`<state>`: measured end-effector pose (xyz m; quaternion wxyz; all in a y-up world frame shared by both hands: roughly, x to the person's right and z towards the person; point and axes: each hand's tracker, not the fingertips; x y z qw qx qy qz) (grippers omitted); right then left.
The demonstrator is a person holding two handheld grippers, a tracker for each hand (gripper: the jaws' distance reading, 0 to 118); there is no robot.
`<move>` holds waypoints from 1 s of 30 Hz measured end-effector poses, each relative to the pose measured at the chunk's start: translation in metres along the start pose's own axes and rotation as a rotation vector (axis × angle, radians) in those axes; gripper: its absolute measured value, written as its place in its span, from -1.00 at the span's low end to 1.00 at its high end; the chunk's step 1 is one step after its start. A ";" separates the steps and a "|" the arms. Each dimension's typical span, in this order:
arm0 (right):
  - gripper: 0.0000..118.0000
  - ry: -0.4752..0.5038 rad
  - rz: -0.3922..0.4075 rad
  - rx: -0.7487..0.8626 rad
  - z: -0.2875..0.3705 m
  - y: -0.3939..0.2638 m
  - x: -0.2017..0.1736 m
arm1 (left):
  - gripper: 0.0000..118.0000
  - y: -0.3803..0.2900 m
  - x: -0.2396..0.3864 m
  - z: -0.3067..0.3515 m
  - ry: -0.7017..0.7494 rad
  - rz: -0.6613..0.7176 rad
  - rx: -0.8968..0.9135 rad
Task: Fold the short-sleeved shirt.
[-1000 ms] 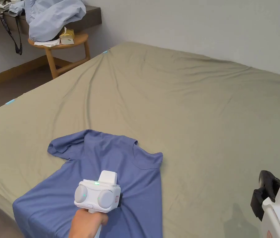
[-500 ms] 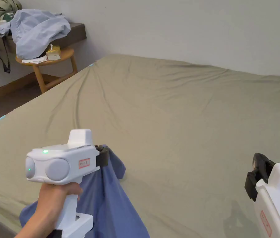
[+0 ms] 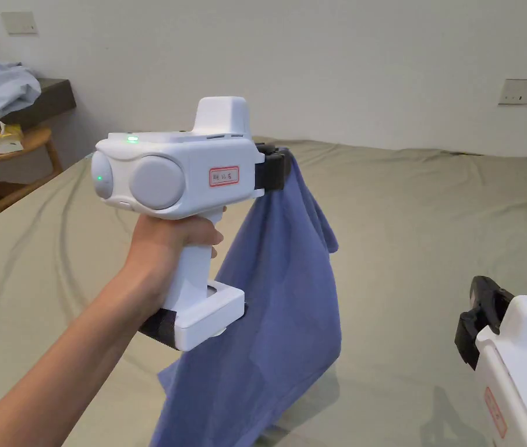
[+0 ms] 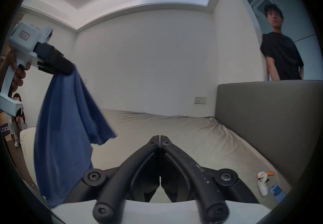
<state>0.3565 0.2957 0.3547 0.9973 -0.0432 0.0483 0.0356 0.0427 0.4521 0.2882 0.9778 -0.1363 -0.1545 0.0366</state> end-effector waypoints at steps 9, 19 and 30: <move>-0.99 -0.170 0.013 -0.015 0.024 -0.007 0.068 | -0.99 -0.047 0.084 -0.085 -0.207 -0.011 -0.135; -0.99 -0.230 0.014 -0.076 0.029 -0.028 0.092 | -0.99 -0.208 0.103 -0.167 -0.242 -0.052 -0.508; -0.99 -0.216 0.014 -0.127 0.026 -0.040 0.089 | -0.86 -0.320 0.094 -0.192 -0.088 -0.094 -0.722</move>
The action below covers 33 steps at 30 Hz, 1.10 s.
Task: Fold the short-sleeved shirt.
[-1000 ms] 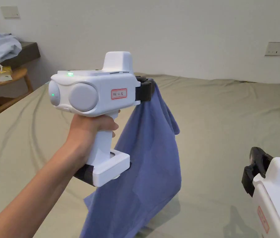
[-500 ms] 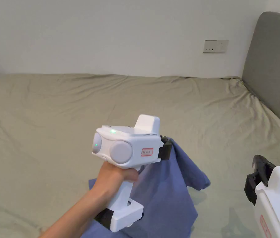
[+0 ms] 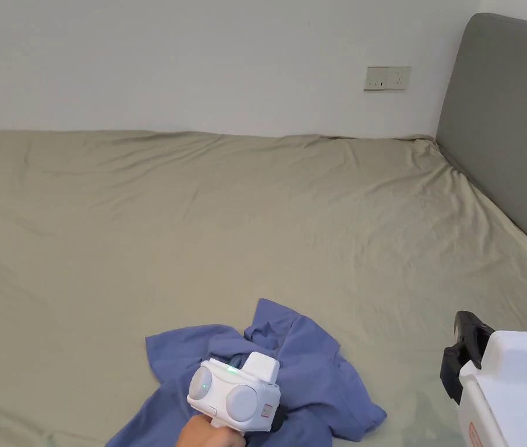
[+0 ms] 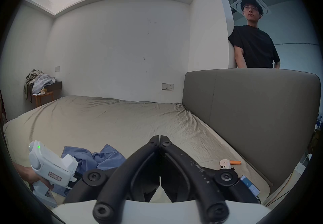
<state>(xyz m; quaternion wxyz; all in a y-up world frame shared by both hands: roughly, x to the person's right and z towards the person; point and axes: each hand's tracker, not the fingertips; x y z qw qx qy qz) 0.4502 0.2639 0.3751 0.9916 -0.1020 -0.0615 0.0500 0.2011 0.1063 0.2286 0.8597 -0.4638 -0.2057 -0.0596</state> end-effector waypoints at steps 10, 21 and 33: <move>-0.98 -0.001 -0.003 0.044 0.011 0.021 -0.008 | 0.90 0.027 -0.022 0.123 0.029 0.132 0.428; -0.98 0.026 -0.006 0.132 0.025 0.053 -0.030 | 0.85 -0.006 -0.061 0.260 0.399 0.100 0.912; -0.98 0.055 0.011 0.165 0.032 0.059 -0.044 | -1.00 -0.037 -0.099 0.279 0.457 0.154 0.894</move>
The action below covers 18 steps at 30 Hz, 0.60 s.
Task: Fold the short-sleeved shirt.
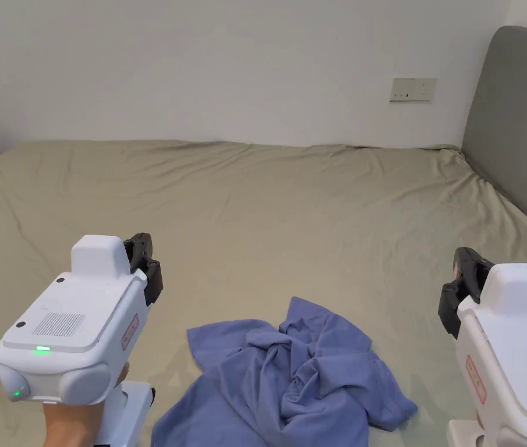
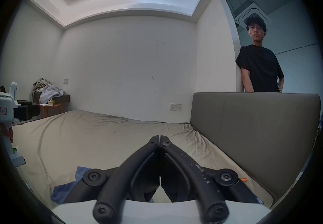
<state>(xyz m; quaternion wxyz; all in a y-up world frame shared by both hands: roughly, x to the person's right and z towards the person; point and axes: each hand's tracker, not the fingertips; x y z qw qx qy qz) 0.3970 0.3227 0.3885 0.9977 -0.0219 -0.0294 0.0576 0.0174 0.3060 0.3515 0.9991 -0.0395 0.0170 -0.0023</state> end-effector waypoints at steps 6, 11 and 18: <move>-0.98 0.007 0.005 -0.012 0.000 -0.004 -0.002 | -1.00 -0.018 -0.006 -0.017 -0.002 0.040 -0.284; -0.98 0.012 0.011 -0.037 -0.005 -0.013 -0.001 | -1.00 -0.066 -0.008 -0.029 -0.061 0.059 -0.554; -0.98 0.019 0.009 -0.080 -0.011 -0.030 0.000 | -0.60 -0.144 -0.004 -0.039 -0.101 0.133 -0.792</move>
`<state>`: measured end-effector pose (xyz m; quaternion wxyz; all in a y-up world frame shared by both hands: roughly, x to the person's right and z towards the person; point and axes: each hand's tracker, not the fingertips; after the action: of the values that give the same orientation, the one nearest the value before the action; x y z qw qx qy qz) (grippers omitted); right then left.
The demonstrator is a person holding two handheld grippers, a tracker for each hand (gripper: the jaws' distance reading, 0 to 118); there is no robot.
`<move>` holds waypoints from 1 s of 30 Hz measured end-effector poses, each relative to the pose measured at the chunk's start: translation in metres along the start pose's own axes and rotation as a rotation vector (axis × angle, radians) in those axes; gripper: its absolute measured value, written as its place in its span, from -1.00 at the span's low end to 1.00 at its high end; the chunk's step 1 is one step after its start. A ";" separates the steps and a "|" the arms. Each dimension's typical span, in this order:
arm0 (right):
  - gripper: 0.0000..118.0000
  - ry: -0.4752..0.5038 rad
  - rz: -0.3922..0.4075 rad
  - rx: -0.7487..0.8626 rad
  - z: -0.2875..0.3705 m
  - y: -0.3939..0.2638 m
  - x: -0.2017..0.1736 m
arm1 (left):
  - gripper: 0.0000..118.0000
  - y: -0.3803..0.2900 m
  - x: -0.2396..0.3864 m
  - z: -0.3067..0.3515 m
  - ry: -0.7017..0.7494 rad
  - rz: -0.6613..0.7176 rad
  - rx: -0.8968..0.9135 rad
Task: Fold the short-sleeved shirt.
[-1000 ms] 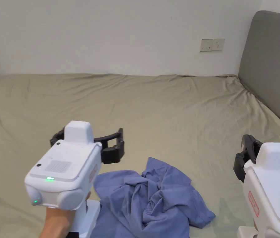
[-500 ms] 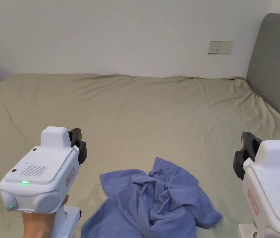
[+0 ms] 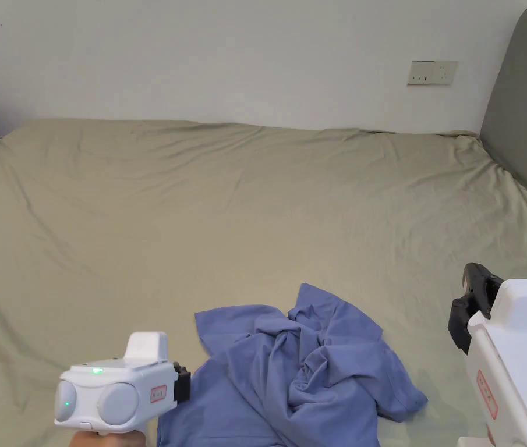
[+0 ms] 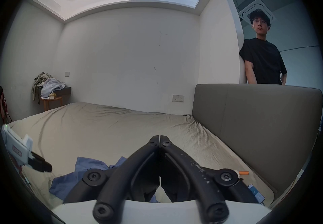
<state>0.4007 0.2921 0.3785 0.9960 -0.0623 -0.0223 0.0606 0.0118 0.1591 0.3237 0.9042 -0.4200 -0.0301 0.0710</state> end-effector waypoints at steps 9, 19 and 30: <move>-0.98 0.004 0.000 -0.058 -0.013 -0.018 0.003 | 0.64 -0.032 0.008 -0.055 0.074 -0.046 -0.145; -0.59 -0.003 -0.022 -0.281 -0.058 -0.052 0.010 | -0.94 -0.034 0.019 -0.050 0.074 -0.094 -0.126; 0.69 0.073 -0.059 -0.831 -0.173 -0.175 -0.003 | -0.96 -0.002 0.009 -0.001 -0.077 -0.015 -0.001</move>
<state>0.4271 0.0982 0.2294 0.8875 -0.4604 -0.0111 0.0155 0.0207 0.1582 0.3249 0.9027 -0.4171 -0.0682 0.0803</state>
